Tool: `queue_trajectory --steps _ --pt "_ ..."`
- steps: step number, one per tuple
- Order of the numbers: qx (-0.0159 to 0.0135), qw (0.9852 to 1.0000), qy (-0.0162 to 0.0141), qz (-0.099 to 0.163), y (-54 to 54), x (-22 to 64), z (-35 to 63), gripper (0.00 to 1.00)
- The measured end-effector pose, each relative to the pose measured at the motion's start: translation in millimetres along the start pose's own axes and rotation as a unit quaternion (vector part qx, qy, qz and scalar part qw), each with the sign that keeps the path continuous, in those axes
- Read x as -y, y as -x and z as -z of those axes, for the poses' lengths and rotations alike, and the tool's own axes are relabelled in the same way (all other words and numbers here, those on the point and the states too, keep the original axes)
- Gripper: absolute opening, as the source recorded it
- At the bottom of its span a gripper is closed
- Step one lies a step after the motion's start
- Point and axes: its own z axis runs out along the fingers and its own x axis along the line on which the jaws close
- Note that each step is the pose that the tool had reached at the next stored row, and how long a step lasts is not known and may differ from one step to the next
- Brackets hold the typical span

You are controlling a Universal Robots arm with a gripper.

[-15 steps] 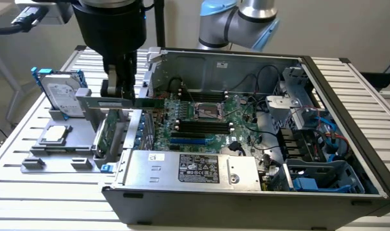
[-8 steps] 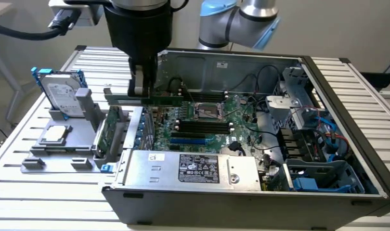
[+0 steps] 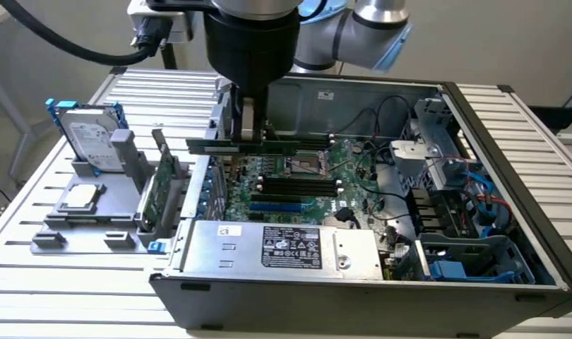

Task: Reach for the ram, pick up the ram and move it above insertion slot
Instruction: 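Pick up the ram and move it above insertion slot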

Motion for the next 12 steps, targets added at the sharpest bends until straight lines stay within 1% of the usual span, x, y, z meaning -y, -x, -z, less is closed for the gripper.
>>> queue_trajectory --steps 3,6,8,12 --pt "0.0 1.0 0.0001 0.0 1.7 13.7 -1.6 0.14" --pt "0.0 1.0 0.0001 0.0 7.0 26.7 -4.3 0.14" --pt "0.0 1.0 0.0001 0.0 12.7 32.8 -6.9 0.14" --pt "0.0 1.0 0.0001 0.0 27.4 42.3 -12.6 0.14"
